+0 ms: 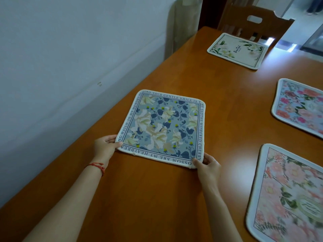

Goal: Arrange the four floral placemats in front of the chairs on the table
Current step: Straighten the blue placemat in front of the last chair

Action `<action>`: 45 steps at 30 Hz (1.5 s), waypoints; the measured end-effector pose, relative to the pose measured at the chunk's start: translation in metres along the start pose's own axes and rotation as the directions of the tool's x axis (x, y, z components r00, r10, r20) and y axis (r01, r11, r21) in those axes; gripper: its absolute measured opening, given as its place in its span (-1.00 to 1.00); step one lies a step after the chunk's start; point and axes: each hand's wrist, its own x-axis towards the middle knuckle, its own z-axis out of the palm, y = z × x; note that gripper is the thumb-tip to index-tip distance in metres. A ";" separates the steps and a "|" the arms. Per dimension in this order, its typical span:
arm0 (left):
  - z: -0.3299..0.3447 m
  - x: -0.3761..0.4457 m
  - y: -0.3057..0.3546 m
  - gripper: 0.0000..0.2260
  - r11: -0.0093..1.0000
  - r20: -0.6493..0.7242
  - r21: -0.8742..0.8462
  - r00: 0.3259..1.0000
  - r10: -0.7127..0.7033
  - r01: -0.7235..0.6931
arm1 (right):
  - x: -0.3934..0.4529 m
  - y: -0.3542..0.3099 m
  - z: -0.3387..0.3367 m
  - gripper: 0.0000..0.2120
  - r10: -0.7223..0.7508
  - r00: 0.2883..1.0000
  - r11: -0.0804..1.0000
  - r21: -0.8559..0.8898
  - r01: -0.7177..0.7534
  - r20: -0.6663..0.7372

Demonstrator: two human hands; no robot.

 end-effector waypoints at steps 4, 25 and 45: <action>-0.010 -0.014 -0.011 -0.67 0.999 0.027 0.020 0.999 -0.025 0.025 | -0.017 0.009 -0.008 -0.63 0.008 1.000 1.000 -0.006 -0.008 0.017; 0.006 0.030 0.013 -0.72 0.993 0.062 0.104 0.997 0.056 -0.062 | 0.049 -0.020 -0.003 -0.82 -0.014 1.000 0.991 -0.131 0.015 0.010; -0.014 -0.009 0.010 -0.78 0.981 0.064 0.119 0.987 0.149 -0.156 | -0.013 -0.004 -0.027 -0.94 0.068 0.998 0.998 0.014 -0.068 0.014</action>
